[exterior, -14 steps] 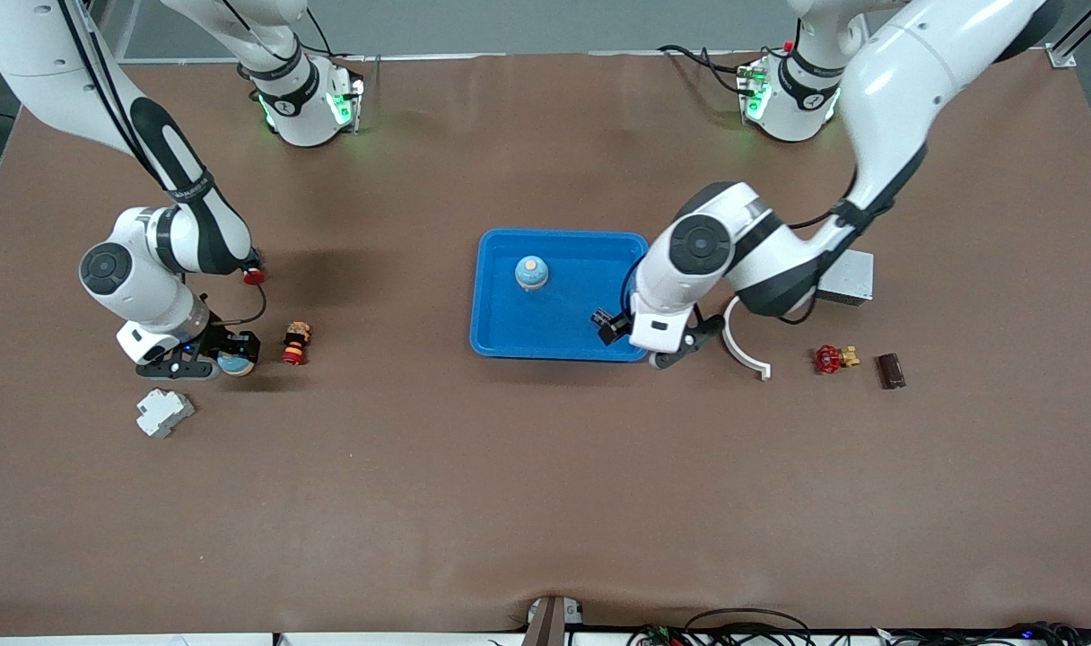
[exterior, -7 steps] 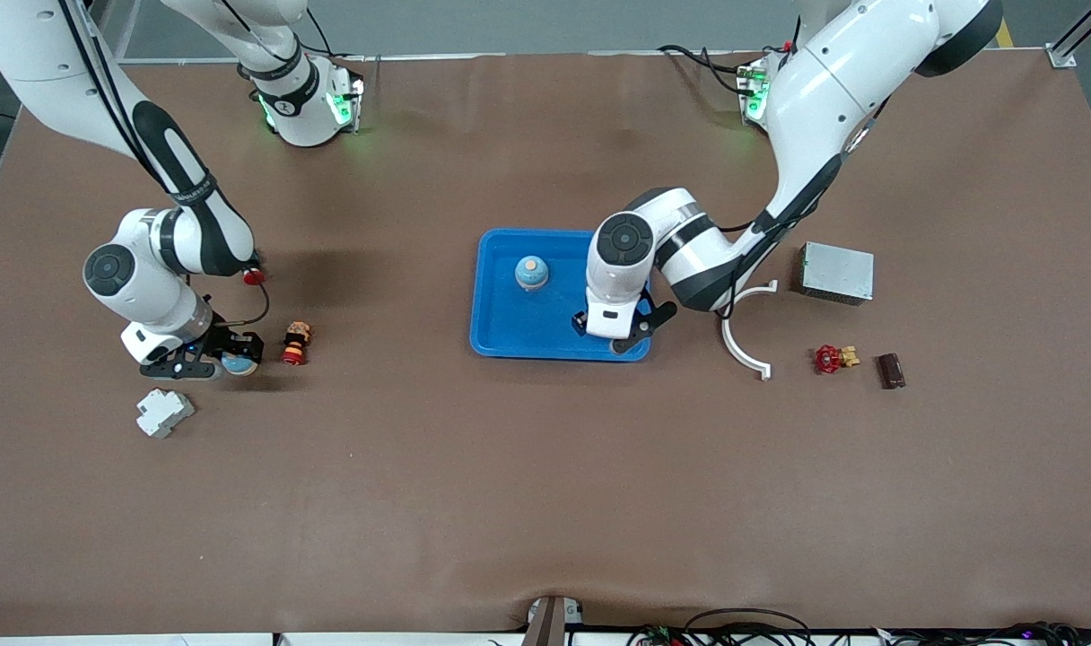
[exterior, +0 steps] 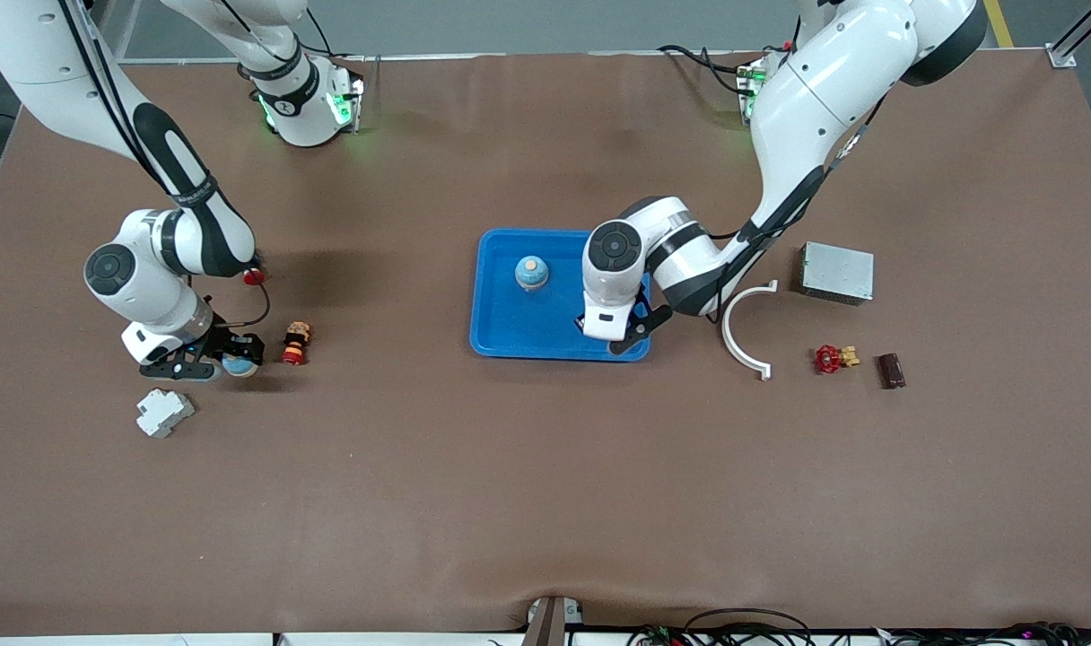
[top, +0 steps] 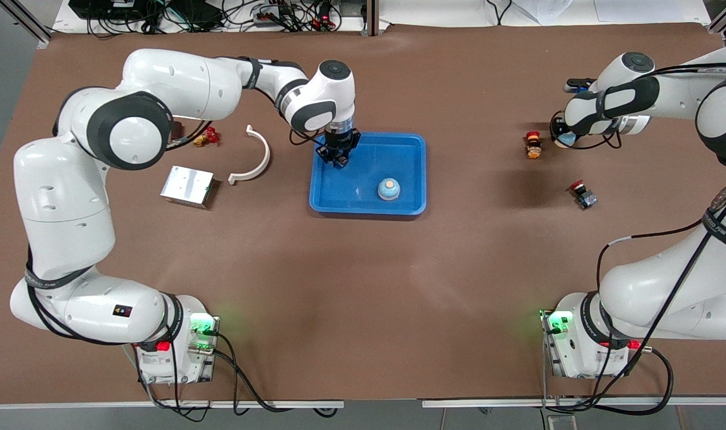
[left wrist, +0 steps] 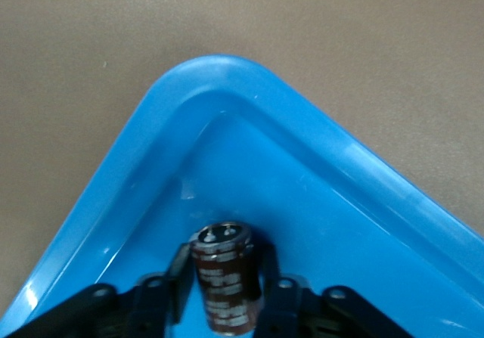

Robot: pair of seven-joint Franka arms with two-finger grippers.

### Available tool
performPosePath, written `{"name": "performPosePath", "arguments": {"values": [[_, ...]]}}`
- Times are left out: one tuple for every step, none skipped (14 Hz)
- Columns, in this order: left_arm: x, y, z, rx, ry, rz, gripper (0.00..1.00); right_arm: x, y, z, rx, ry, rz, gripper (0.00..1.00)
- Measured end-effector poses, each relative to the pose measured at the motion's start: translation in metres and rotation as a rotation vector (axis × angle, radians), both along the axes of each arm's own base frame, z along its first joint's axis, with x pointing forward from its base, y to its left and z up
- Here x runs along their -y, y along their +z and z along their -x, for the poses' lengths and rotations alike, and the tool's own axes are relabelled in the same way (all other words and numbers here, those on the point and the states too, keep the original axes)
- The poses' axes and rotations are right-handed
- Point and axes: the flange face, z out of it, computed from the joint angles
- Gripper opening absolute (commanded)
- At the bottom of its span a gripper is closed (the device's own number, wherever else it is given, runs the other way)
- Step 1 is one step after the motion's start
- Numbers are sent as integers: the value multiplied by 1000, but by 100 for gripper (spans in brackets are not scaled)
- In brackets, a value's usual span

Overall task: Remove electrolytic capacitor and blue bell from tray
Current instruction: 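Set the bell by the breaker while the left gripper carries the capacitor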

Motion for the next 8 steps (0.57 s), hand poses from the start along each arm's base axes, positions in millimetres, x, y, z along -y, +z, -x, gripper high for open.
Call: {"name": "performPosePath", "arguments": {"values": [[0,1,-1,5,-1,1,0,-1,-2,0,-2,0,-2,100],[0,3,-3,11,-1,2,0,-2,-2,0,-4,2,-3,100],[-2,9,-7,20,-2,-3,0,-5,-2,-1,-3,7,-6,100],[-5,17,-12,23,-9,-19,0,-10,1,-3,-7,15,-9,100],[-10,30,-18,30,-22,-40,0,-15,7,-6,-23,25,-11,100],[-16,48,-26,37,-29,-55,0,-21,18,-11,-51,30,-11,100],[-25,69,-33,34,-36,-58,0,-28,35,-17,-85,30,-9,100],[-37,91,-40,20,-52,-61,0,-38,56,-23,-114,25,-5,100]]}}
